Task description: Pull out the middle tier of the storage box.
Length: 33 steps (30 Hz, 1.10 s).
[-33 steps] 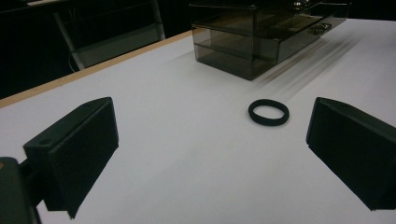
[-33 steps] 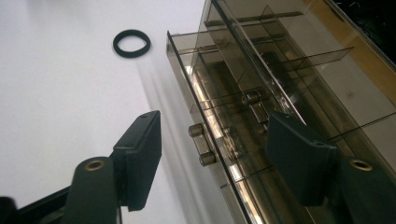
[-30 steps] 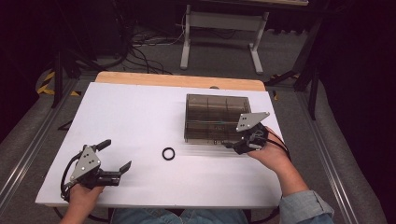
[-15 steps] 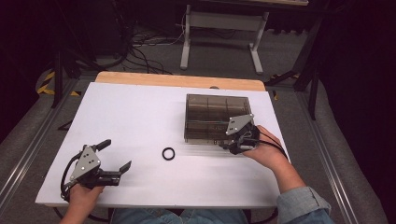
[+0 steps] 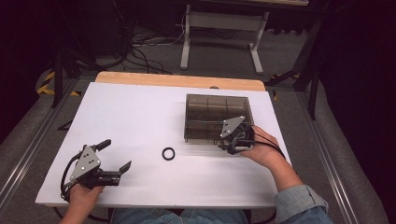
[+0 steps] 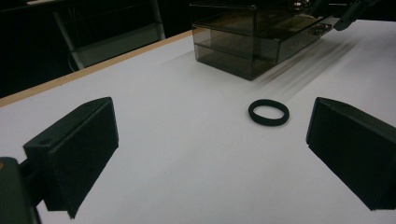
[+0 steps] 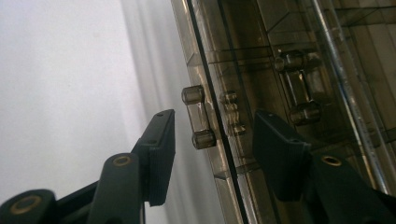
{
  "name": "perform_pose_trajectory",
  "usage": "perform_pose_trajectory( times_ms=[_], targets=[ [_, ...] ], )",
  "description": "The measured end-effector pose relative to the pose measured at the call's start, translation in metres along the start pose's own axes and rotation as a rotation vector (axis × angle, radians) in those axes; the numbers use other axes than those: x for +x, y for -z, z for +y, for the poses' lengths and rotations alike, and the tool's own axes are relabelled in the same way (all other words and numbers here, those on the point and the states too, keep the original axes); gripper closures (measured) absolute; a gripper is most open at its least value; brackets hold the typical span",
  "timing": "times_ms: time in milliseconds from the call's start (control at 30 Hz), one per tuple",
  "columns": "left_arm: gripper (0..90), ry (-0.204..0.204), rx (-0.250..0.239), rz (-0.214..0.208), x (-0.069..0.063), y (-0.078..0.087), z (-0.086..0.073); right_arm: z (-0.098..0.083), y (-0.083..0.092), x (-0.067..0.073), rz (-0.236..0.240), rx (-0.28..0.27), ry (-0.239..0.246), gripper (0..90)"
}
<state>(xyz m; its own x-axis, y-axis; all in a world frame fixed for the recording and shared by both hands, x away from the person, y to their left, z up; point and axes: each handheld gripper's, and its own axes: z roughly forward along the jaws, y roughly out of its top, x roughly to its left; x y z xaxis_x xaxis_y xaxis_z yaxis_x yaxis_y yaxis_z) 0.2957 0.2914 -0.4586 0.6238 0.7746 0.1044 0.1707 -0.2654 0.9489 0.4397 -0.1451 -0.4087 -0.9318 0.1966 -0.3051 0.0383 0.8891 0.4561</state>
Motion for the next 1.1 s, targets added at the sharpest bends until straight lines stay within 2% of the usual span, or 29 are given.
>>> perform_pose_trajectory(
  times_ms=[33,67,100,167,200,300,467,567,600,633,667,700,833,867,1100],
  targets=[
    [3.0,0.003,0.002,-0.002,0.0,0.0,0.0,0.0,-0.001,0.0,0.014,0.004,0.007,50.7],
    [3.0,0.001,0.001,0.0,0.0,0.0,0.0,0.0,-0.001,0.001,0.01,0.013,-0.005,51.0],
    [3.0,0.002,0.002,-0.002,0.0,0.0,0.0,0.0,-0.002,0.0,-0.006,0.007,0.004,51.2],
    [3.0,-0.004,0.003,0.0,0.0,0.0,0.0,0.001,-0.004,0.002,0.011,0.024,0.001,52.1],
    [3.0,-0.003,0.002,0.002,0.0,0.0,0.0,0.001,-0.006,0.001,-0.006,0.024,0.011,52.4],
    [3.0,-0.001,0.002,-0.001,0.0,0.0,0.0,0.002,-0.009,0.003,0.004,0.048,0.015,53.9],
    [3.0,-0.004,0.003,-0.002,0.0,0.0,0.0,0.003,-0.014,0.003,-0.02,0.073,0.032,58.4],
    [3.0,-0.005,0.003,-0.002,0.0,0.0,0.0,0.003,-0.015,0.003,-0.014,0.082,0.041,59.9],
    [3.0,-0.005,0.004,-0.002,0.0,0.0,0.0,0.004,-0.016,0.003,-0.019,0.084,0.054,60.8],
    [3.0,-0.007,0.002,-0.001,0.0,0.0,0.0,0.004,-0.017,0.004,-0.028,0.084,0.04,61.6],
    [3.0,-0.003,0.003,-0.001,0.0,0.0,0.0,0.004,-0.017,0.005,-0.011,0.091,0.04,62.4],
    [3.0,-0.004,0.003,-0.002,0.0,0.0,0.0,0.005,-0.018,0.005,-0.031,0.089,0.054,64.0],
    [3.0,-0.005,0.003,-0.002,0.0,0.0,0.0,0.005,-0.018,0.005,-0.023,0.093,0.049,68.0],
    [3.0,-0.006,0.004,-0.001,0.0,0.0,0.0,0.005,-0.018,0.005,-0.019,0.098,0.067,68.5],
    [3.0,-0.005,0.004,-0.002,0.0,-0.001,0.0,0.006,-0.017,0.006,-0.034,0.095,0.062,68.8]
  ],
)
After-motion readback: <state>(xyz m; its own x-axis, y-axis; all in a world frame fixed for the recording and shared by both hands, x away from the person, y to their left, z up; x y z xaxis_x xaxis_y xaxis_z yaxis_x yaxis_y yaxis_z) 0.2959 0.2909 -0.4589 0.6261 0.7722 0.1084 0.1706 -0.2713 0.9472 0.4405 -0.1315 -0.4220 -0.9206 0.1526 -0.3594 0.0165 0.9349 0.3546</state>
